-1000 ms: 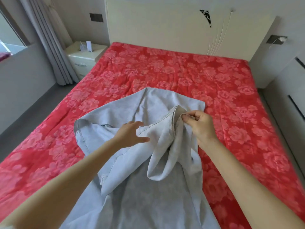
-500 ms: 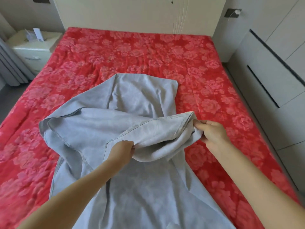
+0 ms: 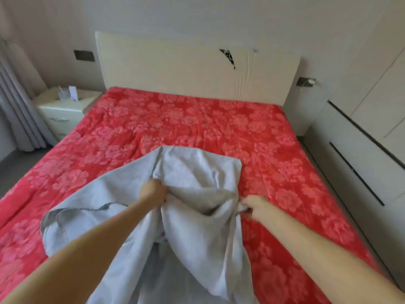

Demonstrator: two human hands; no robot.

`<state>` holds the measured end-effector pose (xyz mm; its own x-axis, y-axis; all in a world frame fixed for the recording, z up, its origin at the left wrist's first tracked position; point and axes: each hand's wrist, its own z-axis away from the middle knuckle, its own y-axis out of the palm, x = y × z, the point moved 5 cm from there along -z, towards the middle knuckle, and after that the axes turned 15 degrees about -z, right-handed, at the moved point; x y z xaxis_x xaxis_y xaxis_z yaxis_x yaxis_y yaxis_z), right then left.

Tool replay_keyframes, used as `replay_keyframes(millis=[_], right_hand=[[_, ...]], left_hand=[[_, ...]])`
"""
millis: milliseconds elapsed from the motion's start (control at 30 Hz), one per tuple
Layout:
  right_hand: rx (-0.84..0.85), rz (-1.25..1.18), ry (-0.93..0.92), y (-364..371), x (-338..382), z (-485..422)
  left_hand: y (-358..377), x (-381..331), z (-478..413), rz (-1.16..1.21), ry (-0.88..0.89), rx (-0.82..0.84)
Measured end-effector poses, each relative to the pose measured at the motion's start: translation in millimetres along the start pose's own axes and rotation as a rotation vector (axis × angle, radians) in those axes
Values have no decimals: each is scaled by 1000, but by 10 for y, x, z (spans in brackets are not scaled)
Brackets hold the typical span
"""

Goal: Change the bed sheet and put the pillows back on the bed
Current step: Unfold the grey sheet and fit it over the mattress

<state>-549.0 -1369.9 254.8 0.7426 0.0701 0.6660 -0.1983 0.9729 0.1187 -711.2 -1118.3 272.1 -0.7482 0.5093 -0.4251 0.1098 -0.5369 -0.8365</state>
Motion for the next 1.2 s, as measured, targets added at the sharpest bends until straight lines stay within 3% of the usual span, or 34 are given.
replay_keyframes(millis=[67, 100, 167, 200, 267, 367, 467, 633, 933, 1200], right_hand=[[38, -263, -588, 581, 1734, 252], [135, -436, -849, 804, 2400, 588], [466, -626, -1036, 1113, 3095, 1149], [547, -579, -1027, 1157, 3153, 1216], [485, -404, -945, 1121, 2990, 938], [290, -251, -858, 975, 2330, 270], [230, -130, -736, 848, 1649, -148], [156, -52, -523, 510, 573, -479], [174, 133, -219, 251, -1361, -539], [295, 376, -75, 883, -3069, -356]], left_hand=[[-1262, -905, -529, 155, 133, -462], [-1861, -1336, -608, 289, 269, -613], [-2748, -2011, -519, 473, 627, -734], [-2910, -2200, -448, 459, 747, -727], [-2838, -2166, -561, 330, 768, -691], [-2183, -1554, -880, 145, 600, -646], [-1392, -849, -1042, -74, 341, -515], [-232, 150, -892, -203, 213, -287], [1285, 2402, 225, -361, -301, -41], [1793, 4164, 1332, -423, -686, -60]])
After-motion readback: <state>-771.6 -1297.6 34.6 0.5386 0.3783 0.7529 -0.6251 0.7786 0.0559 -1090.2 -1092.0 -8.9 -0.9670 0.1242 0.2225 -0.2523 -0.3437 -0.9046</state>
